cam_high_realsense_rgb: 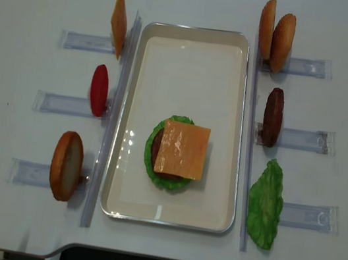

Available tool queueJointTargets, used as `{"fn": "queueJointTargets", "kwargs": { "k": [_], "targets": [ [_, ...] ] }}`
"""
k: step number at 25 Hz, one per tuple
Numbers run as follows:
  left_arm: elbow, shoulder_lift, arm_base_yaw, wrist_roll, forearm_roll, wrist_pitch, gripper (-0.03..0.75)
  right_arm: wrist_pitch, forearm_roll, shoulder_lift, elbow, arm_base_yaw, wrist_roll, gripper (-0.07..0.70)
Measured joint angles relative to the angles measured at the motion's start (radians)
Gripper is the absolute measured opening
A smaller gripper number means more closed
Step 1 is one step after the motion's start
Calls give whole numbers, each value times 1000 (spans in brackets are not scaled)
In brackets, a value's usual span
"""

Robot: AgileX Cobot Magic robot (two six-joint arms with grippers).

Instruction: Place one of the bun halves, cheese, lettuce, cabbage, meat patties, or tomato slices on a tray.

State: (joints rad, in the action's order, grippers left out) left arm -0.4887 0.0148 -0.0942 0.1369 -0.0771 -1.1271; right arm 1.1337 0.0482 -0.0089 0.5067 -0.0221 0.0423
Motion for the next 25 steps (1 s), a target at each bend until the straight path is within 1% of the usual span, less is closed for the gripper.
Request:
{"fn": "queueJointTargets", "kwargs": {
  "k": [4,10,13,20,25],
  "targets": [
    [10,0,7,1,-2,3,526,0,0,0,0,0,0,434],
    [12,0,82,1,6,9,518,0,0,0,0,0,0,434],
    [12,0,84,-7,19,11,491,0,0,0,0,0,0,434],
    [12,0,84,-47,36,11,400,0,0,0,0,0,0,434],
    [12,0,84,-56,37,12,380,0,0,0,0,0,0,434]
  ]
}}
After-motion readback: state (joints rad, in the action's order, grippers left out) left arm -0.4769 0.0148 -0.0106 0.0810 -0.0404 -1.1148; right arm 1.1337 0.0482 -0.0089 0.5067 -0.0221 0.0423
